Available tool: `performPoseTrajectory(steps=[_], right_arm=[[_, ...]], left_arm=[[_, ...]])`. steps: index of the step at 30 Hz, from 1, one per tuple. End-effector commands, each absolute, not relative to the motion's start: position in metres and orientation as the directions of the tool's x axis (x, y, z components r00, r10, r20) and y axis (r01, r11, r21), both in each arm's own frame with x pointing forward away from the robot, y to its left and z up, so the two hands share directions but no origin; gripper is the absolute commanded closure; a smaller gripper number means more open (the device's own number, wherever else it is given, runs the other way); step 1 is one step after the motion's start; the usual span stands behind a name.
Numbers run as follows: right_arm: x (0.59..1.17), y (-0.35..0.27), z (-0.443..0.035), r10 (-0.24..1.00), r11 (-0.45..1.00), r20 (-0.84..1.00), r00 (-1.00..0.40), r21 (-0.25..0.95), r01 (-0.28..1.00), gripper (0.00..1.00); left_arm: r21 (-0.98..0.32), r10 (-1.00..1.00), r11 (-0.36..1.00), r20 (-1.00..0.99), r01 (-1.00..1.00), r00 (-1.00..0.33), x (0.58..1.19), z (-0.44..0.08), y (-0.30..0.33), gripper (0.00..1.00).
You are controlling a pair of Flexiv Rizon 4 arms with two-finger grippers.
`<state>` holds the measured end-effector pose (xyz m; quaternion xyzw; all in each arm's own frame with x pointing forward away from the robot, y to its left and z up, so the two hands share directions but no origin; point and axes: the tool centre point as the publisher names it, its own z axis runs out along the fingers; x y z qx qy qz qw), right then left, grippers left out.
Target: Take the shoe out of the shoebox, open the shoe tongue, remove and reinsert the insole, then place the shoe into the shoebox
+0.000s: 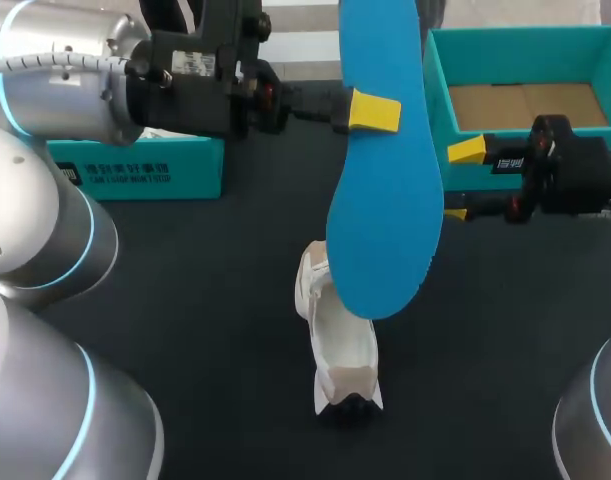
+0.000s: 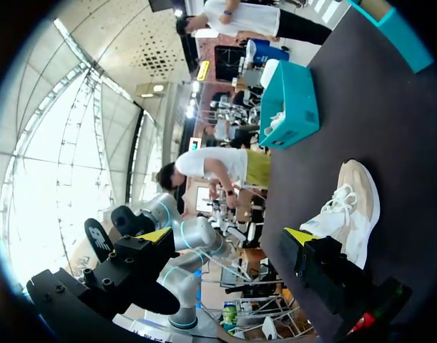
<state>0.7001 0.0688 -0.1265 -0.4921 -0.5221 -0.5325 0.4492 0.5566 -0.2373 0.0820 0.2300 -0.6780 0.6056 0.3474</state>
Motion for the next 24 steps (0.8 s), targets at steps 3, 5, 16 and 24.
performPoseTrajectory(steps=[3, 5, 16, 24], right_arm=[[0.699, 0.069, -0.126, 0.037, -0.054, 0.993, -0.111, 0.113, 0.992, 0.00], [0.699, 0.069, -0.126, 0.037, -0.054, 0.993, -0.111, 0.113, 0.992, 0.00], [0.699, 0.069, -0.126, 0.037, -0.054, 0.993, -0.111, 0.113, 0.992, 0.00], [0.699, 0.069, -0.126, 0.037, -0.054, 0.993, -0.111, 0.113, 0.992, 0.00]], left_arm=[[-0.662, 0.112, 0.158, 0.749, -0.733, -0.653, 0.556, 0.080, -0.237, 1.00], [-0.716, 0.075, 0.172, 0.695, -0.677, -0.716, 0.562, 0.077, -0.236, 1.00], [-0.987, -0.132, 0.160, -0.026, 0.004, -0.991, 0.597, 0.060, -0.234, 1.00], [-0.990, -0.136, 0.141, -0.014, -0.006, -0.991, 0.600, 0.058, -0.233, 1.00]])
